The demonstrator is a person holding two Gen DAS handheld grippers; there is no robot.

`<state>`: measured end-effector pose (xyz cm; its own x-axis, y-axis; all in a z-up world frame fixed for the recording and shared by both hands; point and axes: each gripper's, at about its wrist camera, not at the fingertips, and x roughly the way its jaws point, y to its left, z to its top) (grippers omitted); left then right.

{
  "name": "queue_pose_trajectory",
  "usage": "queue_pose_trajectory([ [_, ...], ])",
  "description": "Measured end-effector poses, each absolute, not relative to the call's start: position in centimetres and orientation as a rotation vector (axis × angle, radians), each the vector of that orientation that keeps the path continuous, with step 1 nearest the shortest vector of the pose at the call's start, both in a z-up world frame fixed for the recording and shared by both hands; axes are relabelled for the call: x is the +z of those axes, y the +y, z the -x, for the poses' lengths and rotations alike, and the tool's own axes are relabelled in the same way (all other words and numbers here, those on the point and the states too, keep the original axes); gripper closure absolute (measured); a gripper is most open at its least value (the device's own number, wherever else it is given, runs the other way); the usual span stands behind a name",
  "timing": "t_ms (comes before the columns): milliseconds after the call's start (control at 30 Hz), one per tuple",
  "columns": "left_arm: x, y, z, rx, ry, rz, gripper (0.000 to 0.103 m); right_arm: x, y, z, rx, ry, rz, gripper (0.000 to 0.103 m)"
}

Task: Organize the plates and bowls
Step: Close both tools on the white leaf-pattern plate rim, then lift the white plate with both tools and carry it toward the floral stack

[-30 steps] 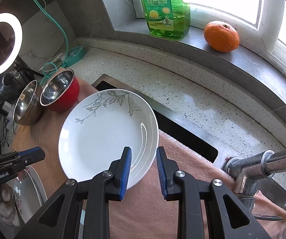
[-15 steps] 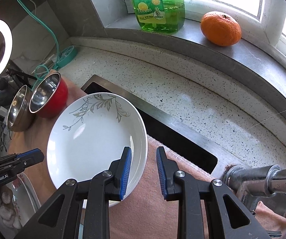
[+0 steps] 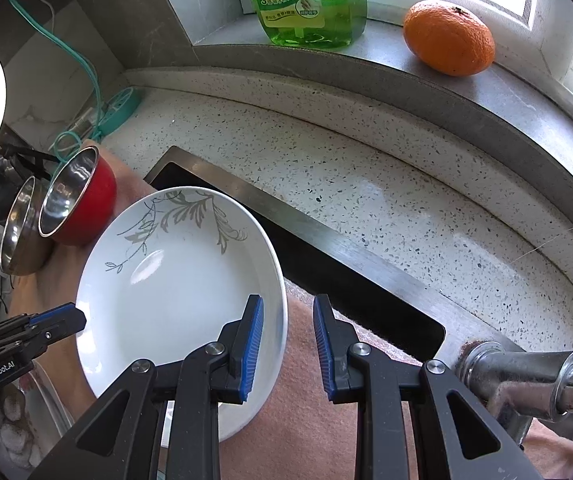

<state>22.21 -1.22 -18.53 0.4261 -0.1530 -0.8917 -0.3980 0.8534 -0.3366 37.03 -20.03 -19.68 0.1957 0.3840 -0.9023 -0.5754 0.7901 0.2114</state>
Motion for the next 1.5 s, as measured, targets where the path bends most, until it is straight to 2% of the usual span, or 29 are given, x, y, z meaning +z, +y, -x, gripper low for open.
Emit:
queue_pose_trajectory([
  [100,-19.0,-1.2,-22.5,0.157,1.144,0.559,0.086,-20.0,-20.0,-37.4,0.680,1.213,0.181,0.081],
  [233,-19.1,-1.2,-22.7,0.154,1.146,0.553,0.086,-20.3,-19.9,-37.7,0.690,1.228,0.168,0.088],
  [467,-19.3,-1.4,-23.1,0.146,1.150,0.548,0.093,-20.6,-19.6,-37.8,0.710,1.247,0.145,0.096],
  [1500,-17.4,-0.5,-21.9,0.141,1.105,0.576,0.093,-18.2,-20.3,-36.4,0.693,1.234,0.114,0.096],
])
